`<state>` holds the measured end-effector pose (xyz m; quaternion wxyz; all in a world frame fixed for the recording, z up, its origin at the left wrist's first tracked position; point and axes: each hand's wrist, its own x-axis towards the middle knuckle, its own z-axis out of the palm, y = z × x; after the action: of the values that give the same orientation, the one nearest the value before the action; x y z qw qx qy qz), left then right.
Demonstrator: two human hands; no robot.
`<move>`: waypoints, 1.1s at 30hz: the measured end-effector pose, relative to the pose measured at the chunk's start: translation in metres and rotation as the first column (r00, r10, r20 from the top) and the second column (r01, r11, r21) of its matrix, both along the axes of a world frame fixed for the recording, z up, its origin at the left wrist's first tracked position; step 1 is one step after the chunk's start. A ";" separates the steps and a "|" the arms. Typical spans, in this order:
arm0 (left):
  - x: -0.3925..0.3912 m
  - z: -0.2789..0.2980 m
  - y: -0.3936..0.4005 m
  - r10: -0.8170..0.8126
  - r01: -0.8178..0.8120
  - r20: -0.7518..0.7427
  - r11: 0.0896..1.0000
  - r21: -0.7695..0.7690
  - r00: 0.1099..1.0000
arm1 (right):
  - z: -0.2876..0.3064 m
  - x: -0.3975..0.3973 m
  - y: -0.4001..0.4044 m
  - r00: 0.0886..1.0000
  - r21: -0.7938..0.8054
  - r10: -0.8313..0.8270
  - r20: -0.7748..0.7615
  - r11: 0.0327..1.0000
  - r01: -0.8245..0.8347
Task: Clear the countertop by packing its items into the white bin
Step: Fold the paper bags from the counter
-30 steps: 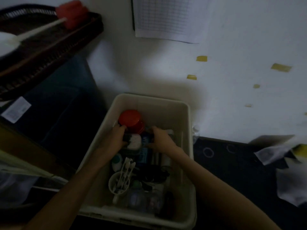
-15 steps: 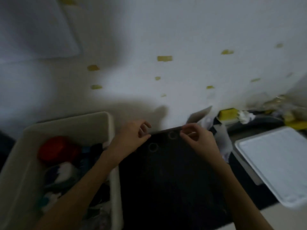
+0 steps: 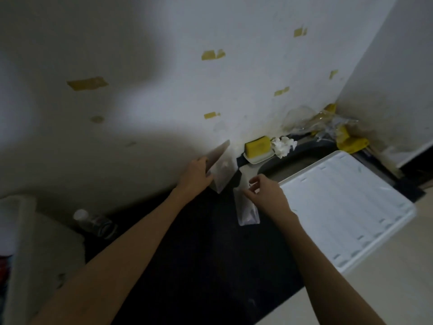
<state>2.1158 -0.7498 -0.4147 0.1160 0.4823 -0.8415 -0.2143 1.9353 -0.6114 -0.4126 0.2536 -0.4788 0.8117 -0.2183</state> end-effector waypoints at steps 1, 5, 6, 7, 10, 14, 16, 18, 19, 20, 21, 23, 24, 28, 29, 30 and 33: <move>-0.011 -0.006 -0.007 0.013 -0.013 0.005 1.000 0.004 1.000 | -0.006 -0.003 -0.007 1.000 0.053 0.012 -0.028 0.999 -0.010; -0.036 -0.030 -0.019 0.036 -0.039 0.071 0.998 0.053 0.997 | -0.027 -0.009 -0.028 0.990 0.258 0.050 -0.131 0.966 -0.015; -0.040 -0.035 -0.018 0.049 -0.053 0.097 0.998 0.037 0.994 | -0.030 -0.010 -0.031 0.987 0.294 0.058 -0.150 0.956 -0.012; -0.044 -0.040 -0.017 0.069 -0.070 0.122 0.998 0.007 0.990 | -0.033 -0.011 -0.034 0.982 0.327 0.083 -0.172 0.945 -0.022; -0.051 -0.046 -0.017 0.130 -0.123 0.140 0.991 -0.056 0.982 | -0.041 -0.011 -0.041 0.960 0.409 0.181 -0.212 0.909 -0.081; -0.052 -0.046 -0.020 0.082 -0.084 0.249 0.996 -0.005 0.965 | -0.044 -0.009 -0.043 0.956 0.425 0.204 -0.209 0.900 -0.099; -0.046 -0.042 -0.019 0.042 -0.058 0.247 0.997 0.057 0.968 | -0.040 -0.007 -0.042 0.967 0.380 0.191 -0.169 0.918 -0.115; -0.039 -0.030 -0.018 0.031 -0.051 0.156 0.991 0.124 0.987 | -0.027 -0.002 -0.040 0.979 0.307 0.172 -0.106 0.942 -0.133; -0.032 -0.022 -0.016 0.031 -0.046 0.115 0.990 0.135 0.993 | -0.018 0.002 -0.039 0.986 0.255 0.160 -0.048 0.956 -0.143; -0.023 -0.012 -0.014 0.034 -0.045 0.079 0.989 0.141 0.996 | -0.005 0.007 -0.038 0.989 0.211 0.147 0.021 0.966 -0.148; -0.012 0.000 -0.012 0.034 -0.040 0.043 0.990 0.134 0.998 | 0.010 0.014 -0.036 0.986 0.164 0.145 0.081 0.974 -0.157; 0.015 0.032 0.000 0.022 -0.021 -0.002 0.994 0.111 1.000 | 0.042 0.030 -0.035 0.974 0.085 0.174 0.144 0.979 -0.187; 0.031 0.049 0.007 0.012 -0.010 -0.021 0.996 0.093 1.000 | 0.059 0.039 -0.034 0.968 0.052 0.202 0.148 0.976 -0.212; 0.108 0.115 0.034 0.041 -0.035 -0.099 0.997 0.066 0.994 | 0.126 0.087 -0.029 0.935 -0.064 0.289 0.207 0.957 -0.282; 0.129 0.132 0.041 0.046 -0.040 -0.110 0.998 0.051 0.993 | 0.144 0.101 -0.026 0.925 -0.094 0.320 0.204 0.947 -0.307; 0.151 0.149 0.049 0.045 -0.041 -0.125 0.999 0.033 0.991 | 0.161 0.116 -0.023 0.916 -0.117 0.351 0.197 0.936 -0.333; 0.212 0.196 0.074 0.064 -0.073 -0.169 0.996 -0.049 0.984 | 0.205 0.166 -0.016 0.882 -0.154 0.440 0.167 0.896 -0.418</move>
<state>2.3274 -0.6754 -0.2182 0.2066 0.4878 -0.8173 -0.2269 2.1009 -0.6274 -0.2076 0.3471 -0.6362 0.6426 -0.2487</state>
